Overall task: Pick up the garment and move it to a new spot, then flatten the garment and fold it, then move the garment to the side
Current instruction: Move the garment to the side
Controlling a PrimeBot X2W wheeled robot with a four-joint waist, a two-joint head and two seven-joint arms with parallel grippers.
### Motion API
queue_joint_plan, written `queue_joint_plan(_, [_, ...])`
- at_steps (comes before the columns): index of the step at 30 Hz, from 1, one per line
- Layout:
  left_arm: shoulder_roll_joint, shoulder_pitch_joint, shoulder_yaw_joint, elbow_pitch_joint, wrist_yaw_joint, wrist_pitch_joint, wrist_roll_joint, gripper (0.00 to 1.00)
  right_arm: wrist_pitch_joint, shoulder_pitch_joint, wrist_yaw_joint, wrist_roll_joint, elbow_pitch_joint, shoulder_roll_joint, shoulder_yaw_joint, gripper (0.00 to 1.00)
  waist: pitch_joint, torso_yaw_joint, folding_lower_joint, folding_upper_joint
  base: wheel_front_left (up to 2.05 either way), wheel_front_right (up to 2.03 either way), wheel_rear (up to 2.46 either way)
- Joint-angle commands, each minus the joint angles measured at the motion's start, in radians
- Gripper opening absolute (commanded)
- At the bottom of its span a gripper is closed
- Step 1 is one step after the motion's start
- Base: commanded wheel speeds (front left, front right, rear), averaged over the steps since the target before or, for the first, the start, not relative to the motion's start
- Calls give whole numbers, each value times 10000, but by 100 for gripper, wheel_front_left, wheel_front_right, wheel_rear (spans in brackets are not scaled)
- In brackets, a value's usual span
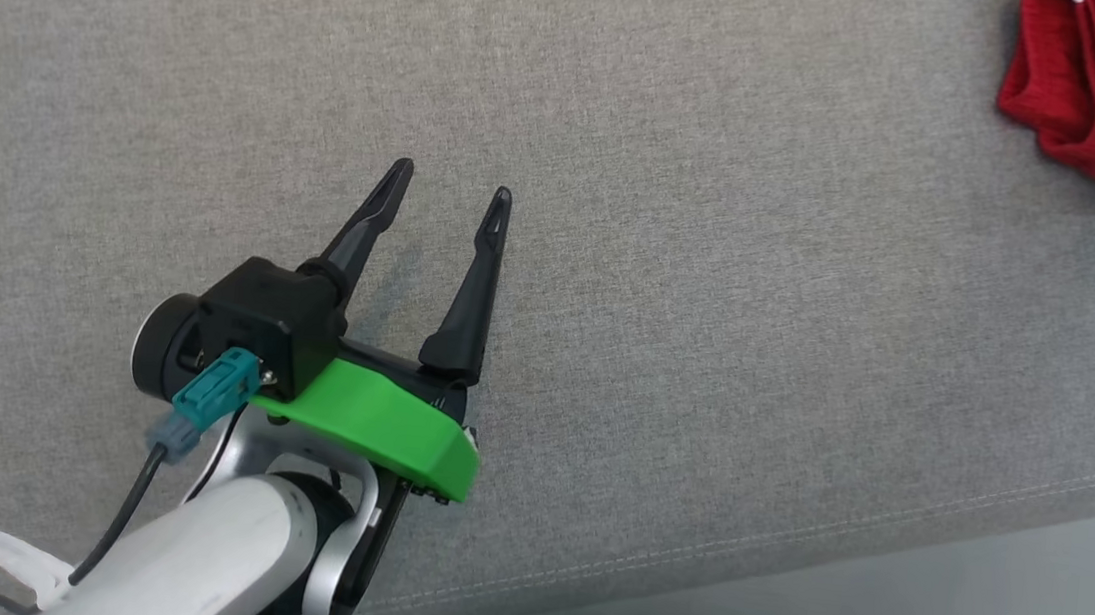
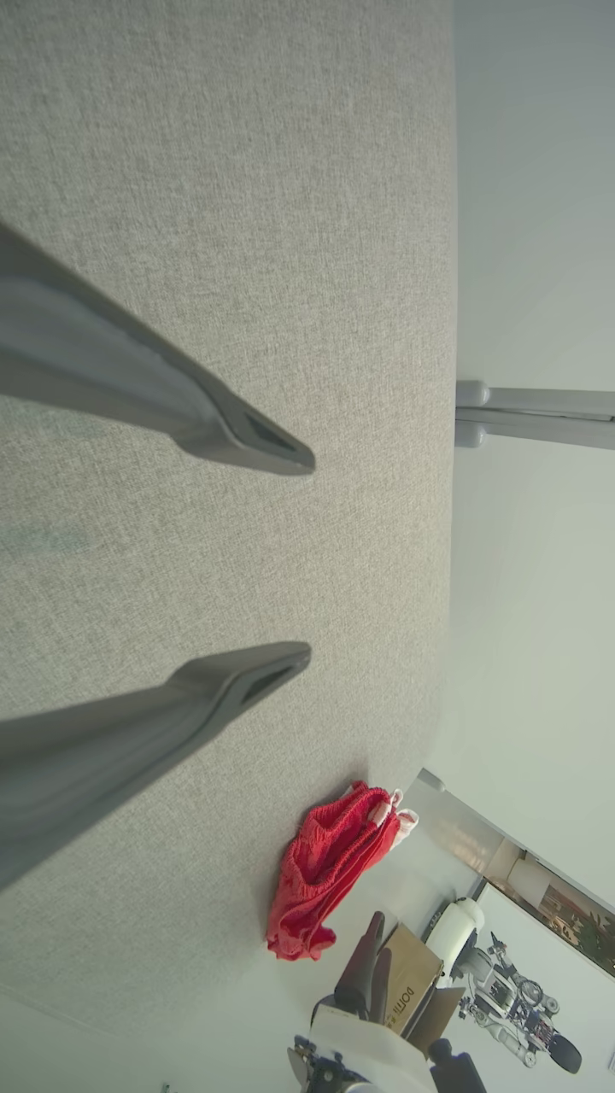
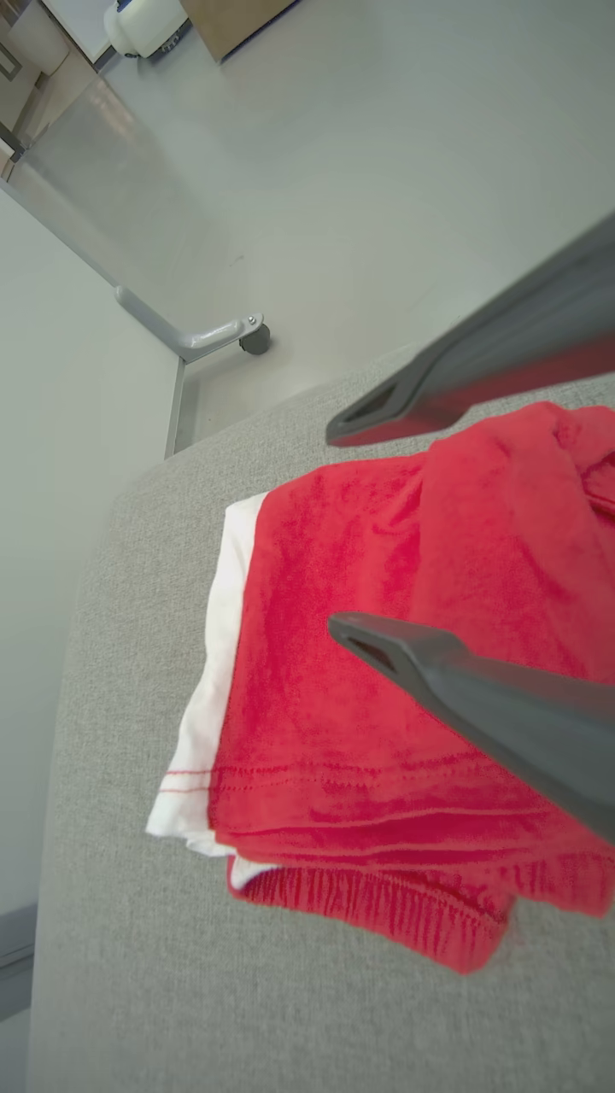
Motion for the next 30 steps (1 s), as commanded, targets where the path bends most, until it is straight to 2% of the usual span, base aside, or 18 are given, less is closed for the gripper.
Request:
queue_joint_plan(1, [120, 131, 23, 144, -86, -119, 61, 100, -88, 115, -7, -76, -118, 25, -77, 100, -370, -75, 0, 0, 0, 0, 0])
queue_joint_plan(7, [211, 294, 179, 768, -246, -542, 35, 100, -114, 313, -7, -559, -981, -221, -810, 100, -1341, -19, 0, 0, 0, 0, 0])
queue_joint_plan(15, [392, 1136, 927, 1741, -493, -1508, -683, 100, -116, 1349, -7, -2179, -2225, -181, -3029, 100, -2808, 272, 0, 0, 0, 0, 0])
queue_joint_plan(23, [841, 2805, 2015, 2167, -560, -2256, -1441, 100, -119, 3495, -7, -4220, -3230, 893, -5765, 100, -4176, 540, 0, 0, 0, 0, 0])
queue_joint_plan(30, [1086, 4076, 2840, 2145, -653, -2425, -1555, 100, -119, 5513, -5, -6036, -4681, 2010, -7852, 100, -4780, 831, 0, 0, 0, 0, 0])
